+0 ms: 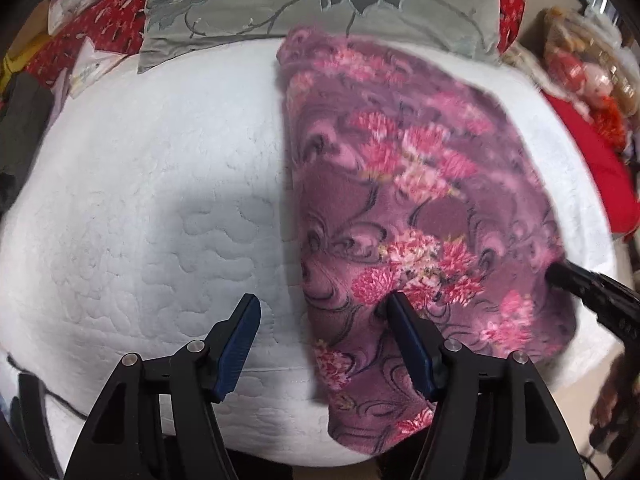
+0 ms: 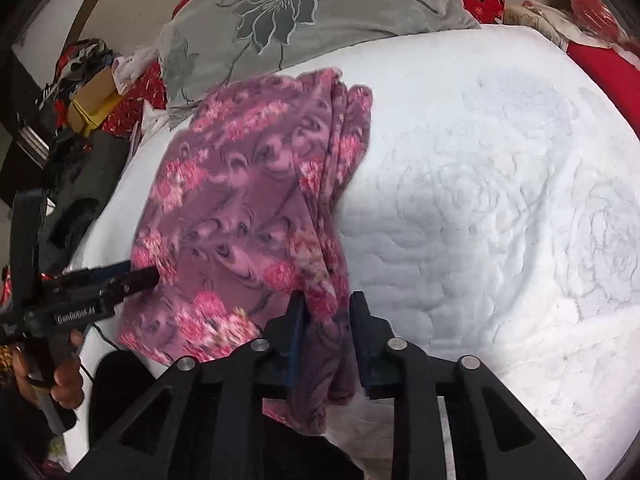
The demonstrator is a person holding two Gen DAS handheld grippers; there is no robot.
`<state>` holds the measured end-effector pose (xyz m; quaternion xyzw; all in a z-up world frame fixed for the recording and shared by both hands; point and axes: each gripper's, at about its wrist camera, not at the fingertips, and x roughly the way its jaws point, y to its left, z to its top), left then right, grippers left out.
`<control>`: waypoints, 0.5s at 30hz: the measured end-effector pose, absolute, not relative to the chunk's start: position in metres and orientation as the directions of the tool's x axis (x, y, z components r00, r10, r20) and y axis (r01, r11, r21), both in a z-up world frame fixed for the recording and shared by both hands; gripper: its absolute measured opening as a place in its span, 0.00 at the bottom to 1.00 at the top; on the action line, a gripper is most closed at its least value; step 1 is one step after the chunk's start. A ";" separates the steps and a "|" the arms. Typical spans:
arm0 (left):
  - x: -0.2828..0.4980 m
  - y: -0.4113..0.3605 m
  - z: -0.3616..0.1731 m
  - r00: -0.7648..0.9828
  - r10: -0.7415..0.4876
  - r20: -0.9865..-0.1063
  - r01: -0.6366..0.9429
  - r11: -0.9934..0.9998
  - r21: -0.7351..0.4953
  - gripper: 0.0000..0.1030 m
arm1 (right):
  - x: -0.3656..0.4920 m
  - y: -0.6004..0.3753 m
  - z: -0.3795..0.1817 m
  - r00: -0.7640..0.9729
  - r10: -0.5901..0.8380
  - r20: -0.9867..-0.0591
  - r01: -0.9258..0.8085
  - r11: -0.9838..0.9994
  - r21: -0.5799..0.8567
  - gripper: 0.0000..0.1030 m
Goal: Fold small clothes
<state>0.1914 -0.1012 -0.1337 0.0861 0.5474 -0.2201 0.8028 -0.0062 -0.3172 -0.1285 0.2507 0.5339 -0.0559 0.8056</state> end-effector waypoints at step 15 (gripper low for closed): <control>0.316 -0.102 -0.129 0.223 -0.383 -0.896 0.251 0.911 -0.327 0.62 | 0.121 -0.359 -0.137 0.530 0.208 -0.822 0.388 0.803 0.453 0.04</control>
